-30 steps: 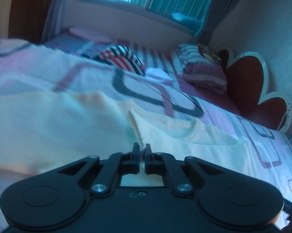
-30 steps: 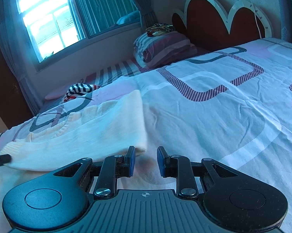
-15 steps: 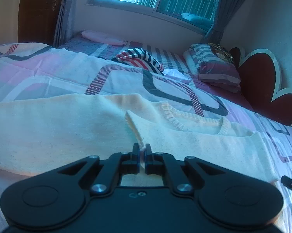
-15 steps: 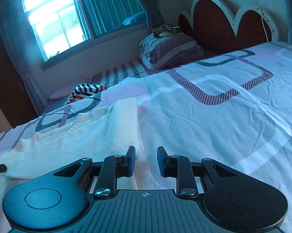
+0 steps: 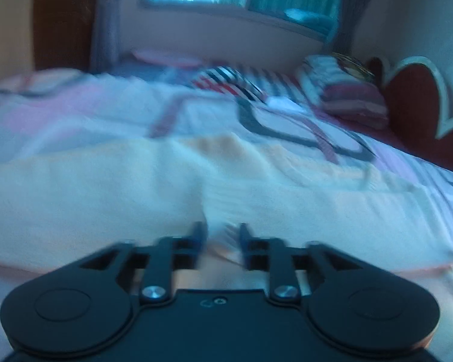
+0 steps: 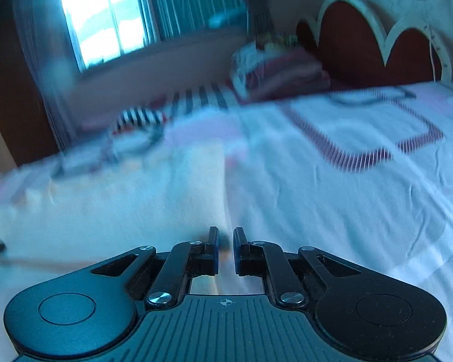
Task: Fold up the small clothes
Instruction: 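Fold the held sleeve with the left tool across the body and open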
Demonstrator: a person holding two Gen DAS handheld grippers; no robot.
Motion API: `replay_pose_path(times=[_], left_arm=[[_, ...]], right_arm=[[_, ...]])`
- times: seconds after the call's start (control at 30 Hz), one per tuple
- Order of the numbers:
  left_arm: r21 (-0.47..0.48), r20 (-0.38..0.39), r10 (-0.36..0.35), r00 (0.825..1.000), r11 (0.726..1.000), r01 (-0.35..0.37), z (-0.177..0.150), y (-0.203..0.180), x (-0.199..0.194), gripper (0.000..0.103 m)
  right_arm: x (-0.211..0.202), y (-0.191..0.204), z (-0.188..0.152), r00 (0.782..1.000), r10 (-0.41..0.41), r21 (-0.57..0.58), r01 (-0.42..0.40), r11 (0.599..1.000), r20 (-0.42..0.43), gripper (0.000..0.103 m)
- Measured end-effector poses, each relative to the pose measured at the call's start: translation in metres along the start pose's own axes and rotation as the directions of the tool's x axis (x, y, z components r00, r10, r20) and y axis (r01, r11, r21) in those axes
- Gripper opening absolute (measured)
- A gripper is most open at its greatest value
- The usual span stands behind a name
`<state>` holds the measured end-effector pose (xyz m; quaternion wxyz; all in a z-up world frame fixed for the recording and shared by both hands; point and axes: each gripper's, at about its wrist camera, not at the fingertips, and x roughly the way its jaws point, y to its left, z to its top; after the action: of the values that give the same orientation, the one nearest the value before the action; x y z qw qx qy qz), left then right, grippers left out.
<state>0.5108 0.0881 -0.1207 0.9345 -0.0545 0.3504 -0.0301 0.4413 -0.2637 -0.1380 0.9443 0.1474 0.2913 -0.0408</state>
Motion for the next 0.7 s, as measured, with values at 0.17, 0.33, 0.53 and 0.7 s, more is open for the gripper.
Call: replay_pose_path(times=[0.17, 0.33, 0.53, 0.7], left_arm=[[-0.024, 0.009, -0.048, 0.999, 0.999, 0.049, 0.015, 0.005, 0.006, 0.063], [0.005, -0.069, -0.074, 0.995, 0.997, 0.074, 0.019, -0.002, 0.034, 0.043], [0.021, -0.049, -0.09, 0.995, 0.996, 0.092, 0.014, -0.009, 0.035, 0.008], [-0.014, 0.028, -0.062, 0.998, 0.998, 0.063, 0.008, -0.005, 0.027, 0.006]], right_arm=[[0.018, -0.006, 0.031, 0.998, 0.059, 0.003, -0.059, 0.998, 0.022, 0.009], [0.061, -0.02, 0.061, 0.995, 0.101, 0.082, -0.098, 0.992, -0.027, 0.009], [0.094, -0.026, 0.068, 0.988, 0.114, 0.09, -0.105, 0.99, -0.1, 0.027], [0.098, -0.024, 0.062, 0.984, 0.129, 0.028, -0.126, 0.992, -0.121, 0.006]])
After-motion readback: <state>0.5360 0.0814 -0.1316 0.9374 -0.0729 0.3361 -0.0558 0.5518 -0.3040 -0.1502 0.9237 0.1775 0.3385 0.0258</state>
